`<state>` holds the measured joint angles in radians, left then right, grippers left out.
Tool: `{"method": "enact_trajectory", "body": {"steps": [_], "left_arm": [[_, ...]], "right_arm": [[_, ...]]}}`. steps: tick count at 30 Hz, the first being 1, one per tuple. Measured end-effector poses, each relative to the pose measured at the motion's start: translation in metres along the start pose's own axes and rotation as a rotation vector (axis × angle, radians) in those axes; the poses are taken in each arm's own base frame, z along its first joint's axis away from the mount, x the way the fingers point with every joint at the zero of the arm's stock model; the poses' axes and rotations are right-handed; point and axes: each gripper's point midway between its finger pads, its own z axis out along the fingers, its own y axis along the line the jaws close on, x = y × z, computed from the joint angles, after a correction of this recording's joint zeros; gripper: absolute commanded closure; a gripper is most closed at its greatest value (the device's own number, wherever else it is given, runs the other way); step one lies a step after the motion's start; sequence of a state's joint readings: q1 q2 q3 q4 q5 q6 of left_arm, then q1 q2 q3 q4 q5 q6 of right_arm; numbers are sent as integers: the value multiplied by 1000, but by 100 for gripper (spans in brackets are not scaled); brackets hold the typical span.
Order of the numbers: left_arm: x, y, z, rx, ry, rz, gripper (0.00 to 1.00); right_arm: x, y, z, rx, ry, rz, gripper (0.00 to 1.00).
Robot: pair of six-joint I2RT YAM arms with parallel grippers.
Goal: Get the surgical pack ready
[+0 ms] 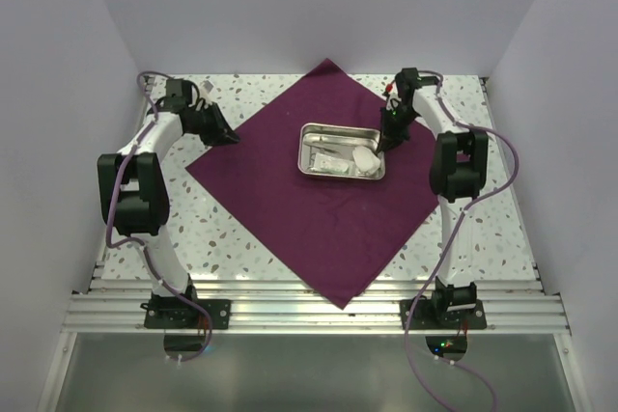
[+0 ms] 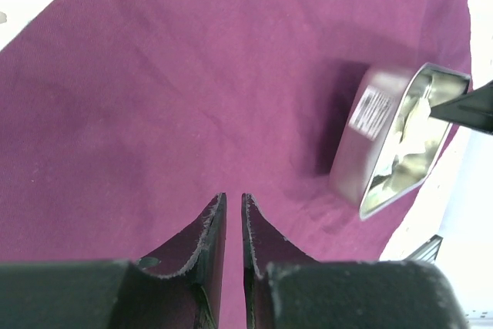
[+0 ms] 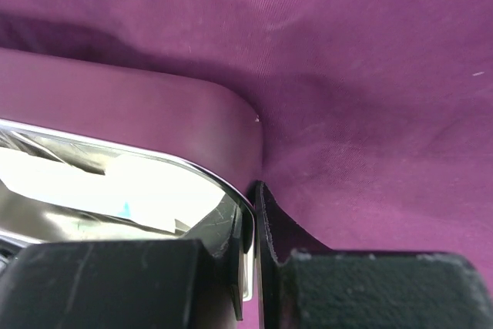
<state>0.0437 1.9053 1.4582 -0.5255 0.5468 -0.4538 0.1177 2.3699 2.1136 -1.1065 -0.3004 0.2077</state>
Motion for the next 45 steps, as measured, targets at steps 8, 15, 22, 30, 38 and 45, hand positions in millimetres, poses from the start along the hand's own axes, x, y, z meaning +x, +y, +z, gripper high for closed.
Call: {"method": "enact_trajectory", "body": {"steps": [8,15,22,30,38,45], "left_arm": [[20,11,3,-17,39,-26,84],[31,16,4,-26,58,-38,84],[31,15,3,-25,56,-37,83],[31,15,3,-25,56,-37,83],[31,15,3,-24,56,-37,80],[32,14,4,-24,60,-34,94]], "right_arm": [[23,2,7,36,71,-94,100],[40,14,6,106,95,-196,100],[50,33,16,93,109,-232,100],[54,29,18,90,123,-200,100],[53,29,19,93,120,-189,73],[54,33,18,83,121,-153,29]]}}
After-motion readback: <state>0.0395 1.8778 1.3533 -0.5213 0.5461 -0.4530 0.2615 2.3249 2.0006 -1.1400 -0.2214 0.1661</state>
